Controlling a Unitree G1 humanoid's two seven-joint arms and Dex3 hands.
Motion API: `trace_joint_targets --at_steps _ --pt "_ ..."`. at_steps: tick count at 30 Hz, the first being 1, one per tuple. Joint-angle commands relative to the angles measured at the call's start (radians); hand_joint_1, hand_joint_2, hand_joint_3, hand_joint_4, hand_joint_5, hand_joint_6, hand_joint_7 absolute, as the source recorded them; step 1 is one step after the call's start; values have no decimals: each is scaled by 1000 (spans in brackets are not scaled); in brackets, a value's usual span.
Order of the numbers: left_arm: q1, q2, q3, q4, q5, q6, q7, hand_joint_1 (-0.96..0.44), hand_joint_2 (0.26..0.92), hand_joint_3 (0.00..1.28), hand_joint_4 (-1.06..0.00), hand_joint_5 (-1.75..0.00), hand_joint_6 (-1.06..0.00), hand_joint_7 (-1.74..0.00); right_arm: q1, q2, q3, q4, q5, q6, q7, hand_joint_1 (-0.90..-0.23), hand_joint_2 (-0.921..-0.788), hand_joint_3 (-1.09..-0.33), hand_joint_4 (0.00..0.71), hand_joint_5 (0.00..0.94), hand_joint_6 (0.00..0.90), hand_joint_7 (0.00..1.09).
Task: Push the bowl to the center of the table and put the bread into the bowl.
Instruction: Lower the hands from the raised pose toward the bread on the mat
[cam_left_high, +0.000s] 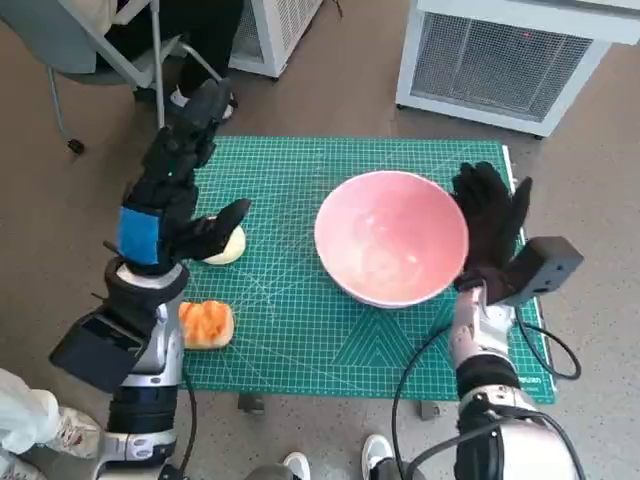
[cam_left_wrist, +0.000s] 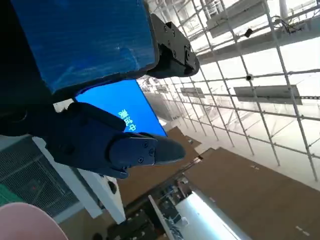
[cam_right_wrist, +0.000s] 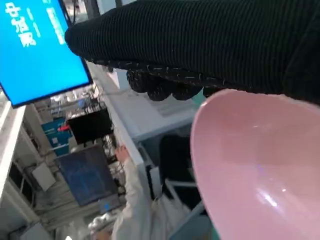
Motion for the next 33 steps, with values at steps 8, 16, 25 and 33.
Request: trace_joint_targets --at_steps 8,16,25,33 --pt "35 20 15 -43 25 4 28 -518 921 276 -300 0 -399 -2 -52 39 -12 29 1 65 -16 -462 -921 -881 157 1 19 441" --pt "61 23 17 -71 33 13 42 -522 921 280 -296 0 -396 -1 -72 39 7 32 -31 93 -44 -482 -921 -861 157 1 58 386" --pt "123 50 32 -121 21 19 31 -501 921 284 -293 0 -378 0 -87 3 33 16 -68 71 -42 -504 -921 -860 160 4 60 375" --pt "216 162 60 -206 11 56 -46 -509 921 289 -280 0 -359 0 -99 -17 61 -59 -73 -82 -14 -521 -921 -867 171 5 15 433"
